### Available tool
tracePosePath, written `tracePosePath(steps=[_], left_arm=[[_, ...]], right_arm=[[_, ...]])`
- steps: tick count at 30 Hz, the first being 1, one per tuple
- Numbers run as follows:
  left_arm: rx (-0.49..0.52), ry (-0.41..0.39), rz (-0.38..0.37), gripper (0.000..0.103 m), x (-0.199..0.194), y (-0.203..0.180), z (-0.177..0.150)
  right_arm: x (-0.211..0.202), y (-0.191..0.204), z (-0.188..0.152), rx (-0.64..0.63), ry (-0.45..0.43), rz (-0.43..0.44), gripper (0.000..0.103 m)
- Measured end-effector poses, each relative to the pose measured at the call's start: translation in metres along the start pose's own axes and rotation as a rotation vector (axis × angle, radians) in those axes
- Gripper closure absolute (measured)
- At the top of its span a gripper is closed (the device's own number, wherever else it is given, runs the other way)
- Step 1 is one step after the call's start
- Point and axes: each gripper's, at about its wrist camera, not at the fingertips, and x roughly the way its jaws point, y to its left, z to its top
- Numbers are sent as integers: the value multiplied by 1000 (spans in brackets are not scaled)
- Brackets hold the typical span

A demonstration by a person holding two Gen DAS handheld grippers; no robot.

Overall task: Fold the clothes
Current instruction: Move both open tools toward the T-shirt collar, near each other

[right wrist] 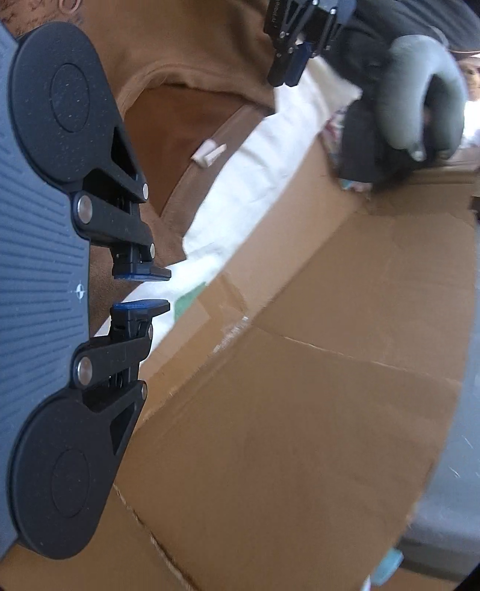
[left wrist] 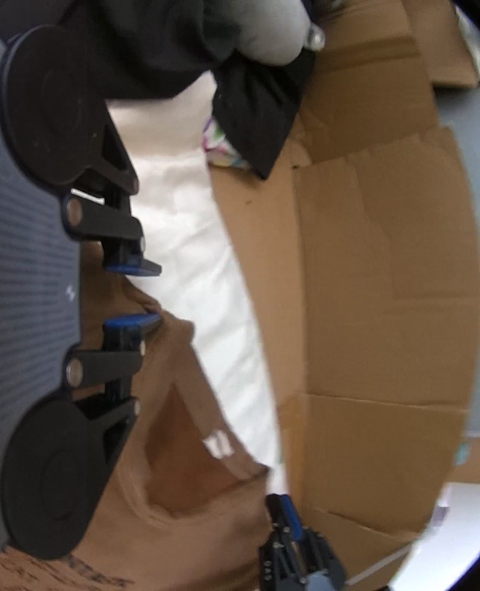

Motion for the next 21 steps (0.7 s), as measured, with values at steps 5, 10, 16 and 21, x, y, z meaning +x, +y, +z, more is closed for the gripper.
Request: tracePosePath(steps=[5,10,16,21], left_arm=[[-40,-58,-50,80,-25,-10,4],[-42,-44,-146,79,-28,-38,7],[19,-5,-229,79,-22,-76,1],[160,27,-229,78,-12,-96,-1]], right_arm=[[-19,16,-4,13,-20,81,88],[-19,40,-13,14,18,133,67],[-23,59,-22,-43,24,177,67],[-23,68,-25,-76,46,205,65]])
